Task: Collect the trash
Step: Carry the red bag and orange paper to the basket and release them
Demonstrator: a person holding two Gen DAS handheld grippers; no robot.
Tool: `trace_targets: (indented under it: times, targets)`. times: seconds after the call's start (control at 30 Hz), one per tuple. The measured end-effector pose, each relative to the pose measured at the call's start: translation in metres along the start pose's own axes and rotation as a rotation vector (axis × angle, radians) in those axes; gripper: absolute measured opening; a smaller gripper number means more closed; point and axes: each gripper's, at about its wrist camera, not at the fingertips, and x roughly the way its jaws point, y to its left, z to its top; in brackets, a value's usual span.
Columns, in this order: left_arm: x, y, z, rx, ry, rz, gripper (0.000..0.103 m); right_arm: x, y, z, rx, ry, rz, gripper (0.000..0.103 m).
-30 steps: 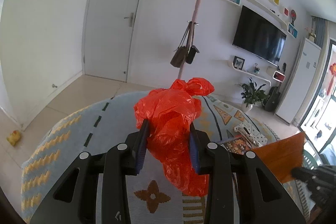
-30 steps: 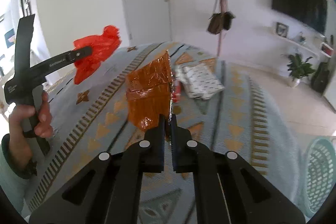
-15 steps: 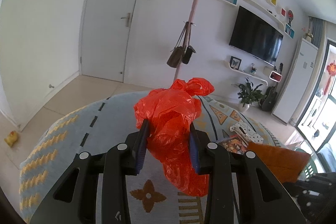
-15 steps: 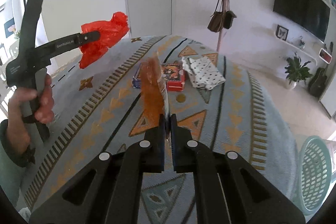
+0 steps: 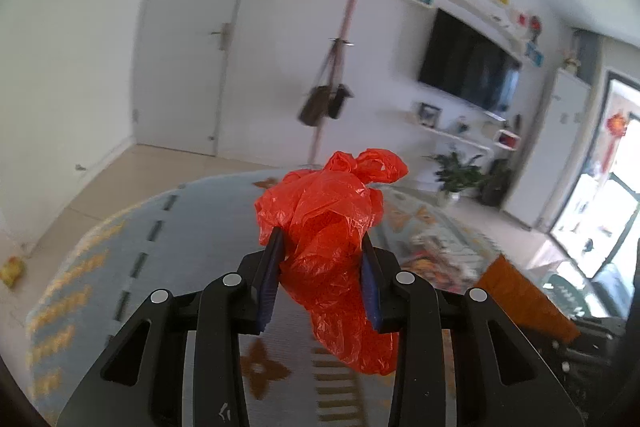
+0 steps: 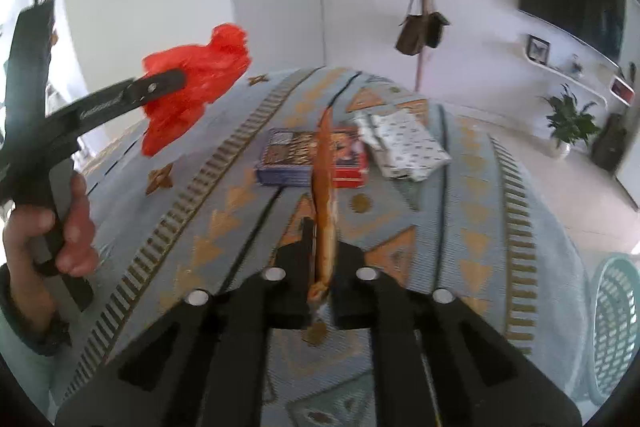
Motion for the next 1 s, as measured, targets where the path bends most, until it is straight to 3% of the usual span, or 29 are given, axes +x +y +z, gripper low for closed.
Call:
trace_targets:
  times: [0.1,0.23,0.37,0.47,0.63,0.8,1.0]
  targets:
    - [-0.002,-0.017,0.000,0.025,0.012,-0.055,0.033,-0.020,-0.018,0.000,0.051,-0.039,-0.027,0.003]
    - [-0.018,-0.061,0.016,0.092,-0.005,-0.184,0.033,-0.062,-0.042,0.002,0.080,-0.117,-0.087,0.003]
    - [-0.036,-0.131,0.034,0.193,-0.053,-0.292,0.033,-0.100,-0.069,0.001,0.122,-0.193,-0.133,0.003]
    - [-0.036,-0.181,0.029,0.278,-0.088,-0.289,0.033,-0.126,-0.094,-0.002,0.164,-0.236,-0.163,0.003]
    - [-0.016,-0.270,0.010,0.369,-0.062,-0.387,0.033,-0.168,-0.153,-0.013,0.269,-0.297,-0.268,0.003]
    - [0.018,-0.337,-0.012,0.380,0.012,-0.494,0.033,-0.192,-0.217,-0.034,0.384,-0.312,-0.384,0.003]
    - [0.084,-0.386,-0.053,0.280,0.220,-0.603,0.033,-0.189,-0.289,-0.071,0.528,-0.257,-0.491,0.003]
